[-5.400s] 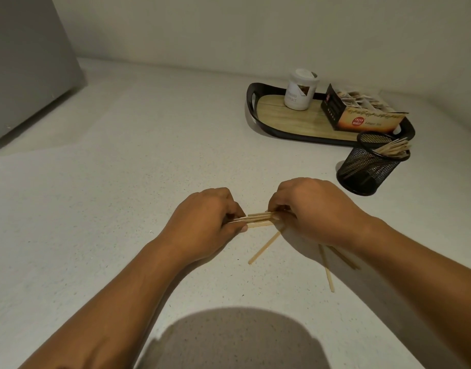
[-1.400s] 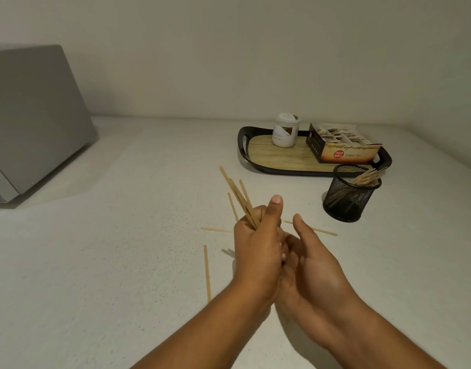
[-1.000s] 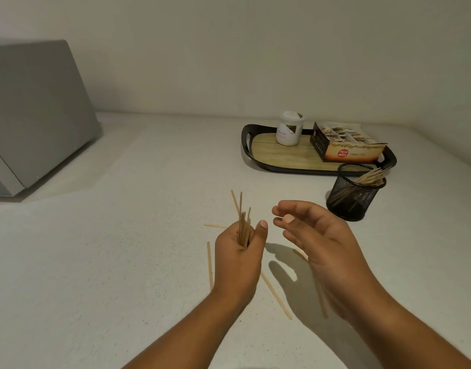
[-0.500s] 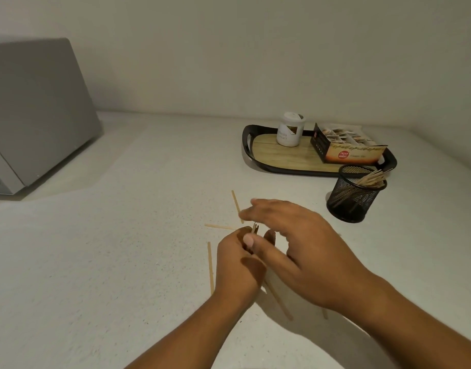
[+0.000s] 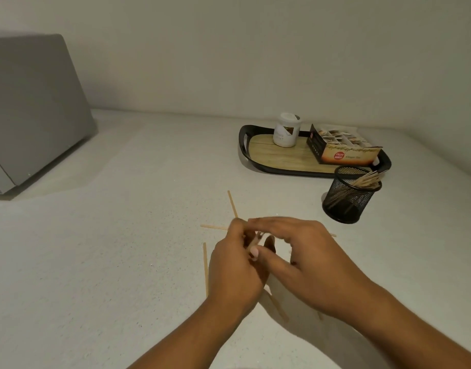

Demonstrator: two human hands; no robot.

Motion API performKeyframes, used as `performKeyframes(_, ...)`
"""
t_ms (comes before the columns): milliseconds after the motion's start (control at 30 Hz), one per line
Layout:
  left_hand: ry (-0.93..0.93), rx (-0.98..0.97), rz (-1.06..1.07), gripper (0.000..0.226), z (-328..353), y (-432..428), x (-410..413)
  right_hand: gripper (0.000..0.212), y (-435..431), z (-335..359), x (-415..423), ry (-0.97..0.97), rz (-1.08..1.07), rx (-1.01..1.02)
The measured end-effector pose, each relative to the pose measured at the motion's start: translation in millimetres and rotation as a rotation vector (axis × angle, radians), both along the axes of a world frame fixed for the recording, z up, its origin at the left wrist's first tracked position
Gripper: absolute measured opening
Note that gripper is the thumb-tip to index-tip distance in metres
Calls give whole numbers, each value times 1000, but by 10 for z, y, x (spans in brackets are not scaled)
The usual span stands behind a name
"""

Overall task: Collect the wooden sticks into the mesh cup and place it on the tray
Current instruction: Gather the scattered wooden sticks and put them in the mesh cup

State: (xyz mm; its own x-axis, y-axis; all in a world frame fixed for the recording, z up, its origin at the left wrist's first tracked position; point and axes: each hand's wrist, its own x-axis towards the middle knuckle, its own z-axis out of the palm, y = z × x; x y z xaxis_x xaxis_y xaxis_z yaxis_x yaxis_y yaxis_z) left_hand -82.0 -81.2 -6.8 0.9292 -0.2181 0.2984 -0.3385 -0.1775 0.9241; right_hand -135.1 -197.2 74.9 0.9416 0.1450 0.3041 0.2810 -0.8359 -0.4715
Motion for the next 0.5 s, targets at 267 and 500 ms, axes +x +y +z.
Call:
performKeyframes(267,-185,189,-18,95,39,25,-75,11,-60,60,-85,78,-74,126)
performKeyframes(500,-148,83,-94,88,73,-7,-82,13,-234,78,-130,123,-170,144)
